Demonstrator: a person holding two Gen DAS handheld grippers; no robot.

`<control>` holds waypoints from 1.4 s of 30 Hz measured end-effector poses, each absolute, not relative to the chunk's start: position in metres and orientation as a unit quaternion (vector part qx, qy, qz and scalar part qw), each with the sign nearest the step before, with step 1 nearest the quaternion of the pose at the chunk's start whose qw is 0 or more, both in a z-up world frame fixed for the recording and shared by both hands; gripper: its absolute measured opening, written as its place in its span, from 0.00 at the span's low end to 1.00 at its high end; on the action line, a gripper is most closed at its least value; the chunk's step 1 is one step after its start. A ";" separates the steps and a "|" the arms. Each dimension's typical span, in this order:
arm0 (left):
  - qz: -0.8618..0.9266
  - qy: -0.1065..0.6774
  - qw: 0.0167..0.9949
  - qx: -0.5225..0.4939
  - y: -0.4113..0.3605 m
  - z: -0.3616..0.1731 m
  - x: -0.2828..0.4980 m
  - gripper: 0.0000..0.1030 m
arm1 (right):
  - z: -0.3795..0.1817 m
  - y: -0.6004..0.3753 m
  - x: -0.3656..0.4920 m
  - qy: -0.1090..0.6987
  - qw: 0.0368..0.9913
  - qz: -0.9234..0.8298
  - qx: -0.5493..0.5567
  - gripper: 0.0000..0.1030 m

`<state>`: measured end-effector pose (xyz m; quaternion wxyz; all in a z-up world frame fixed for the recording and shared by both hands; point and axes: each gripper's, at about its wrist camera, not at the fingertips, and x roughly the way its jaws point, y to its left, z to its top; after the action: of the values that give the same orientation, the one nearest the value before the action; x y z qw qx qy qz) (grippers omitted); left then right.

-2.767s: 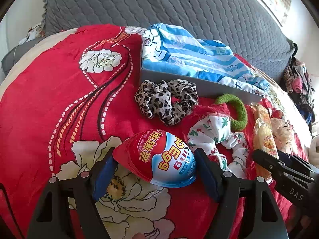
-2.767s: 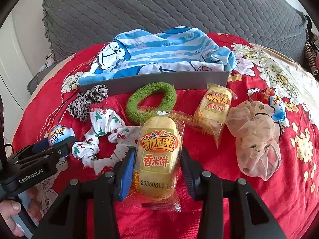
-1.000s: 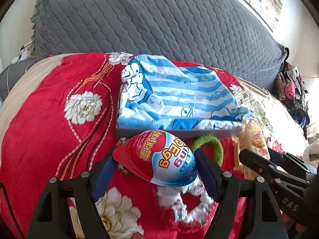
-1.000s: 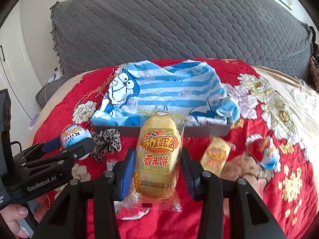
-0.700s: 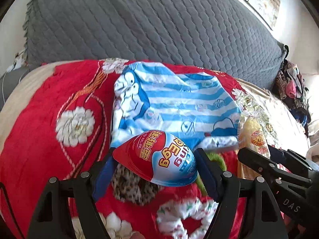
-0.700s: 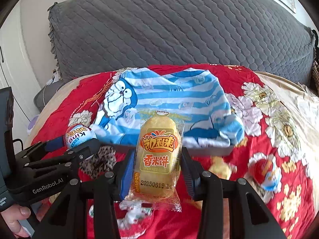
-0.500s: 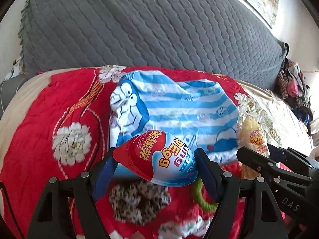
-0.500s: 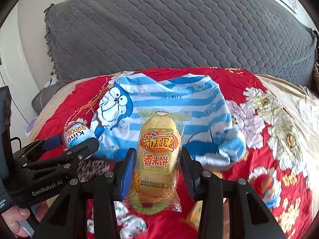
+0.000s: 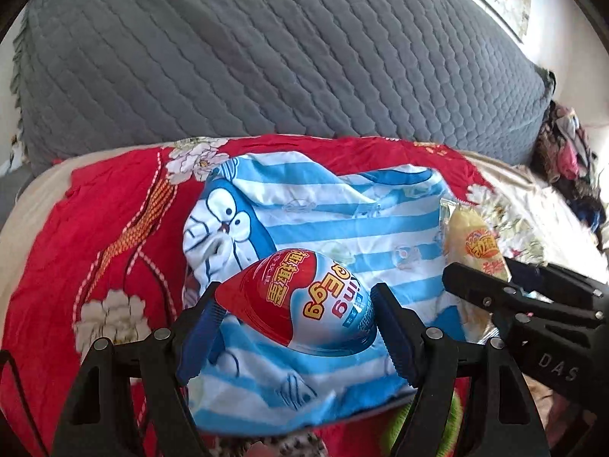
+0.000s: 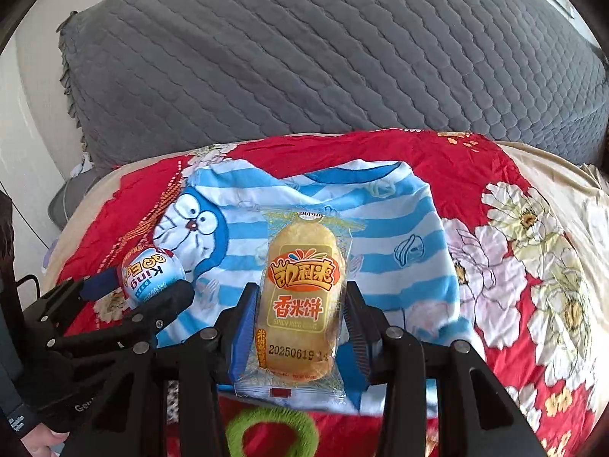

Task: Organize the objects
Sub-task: 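Lower the bread onto the shirt and open the right tool while the left tool releases the egg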

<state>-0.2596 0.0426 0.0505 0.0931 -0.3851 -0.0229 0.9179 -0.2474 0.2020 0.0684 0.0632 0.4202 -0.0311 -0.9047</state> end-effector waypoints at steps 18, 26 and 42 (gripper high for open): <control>0.910 -0.015 0.081 -0.406 0.041 0.019 -0.301 0.77 | 0.022 0.212 -0.288 -0.019 0.062 -0.887 0.458 0.43; 0.909 -0.007 0.075 -0.409 0.043 0.011 -0.303 0.77 | 0.013 0.209 -0.292 -0.011 0.064 -0.884 0.462 0.43; 0.907 -0.007 0.065 -0.417 0.047 0.005 -0.306 0.78 | 0.004 0.210 -0.300 -0.005 0.064 -0.877 0.476 0.44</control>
<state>-0.3058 0.0468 0.0053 0.0654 -0.4170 -0.0070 0.9065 -0.2997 0.2098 0.0043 0.0645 0.4761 -0.0052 -0.8770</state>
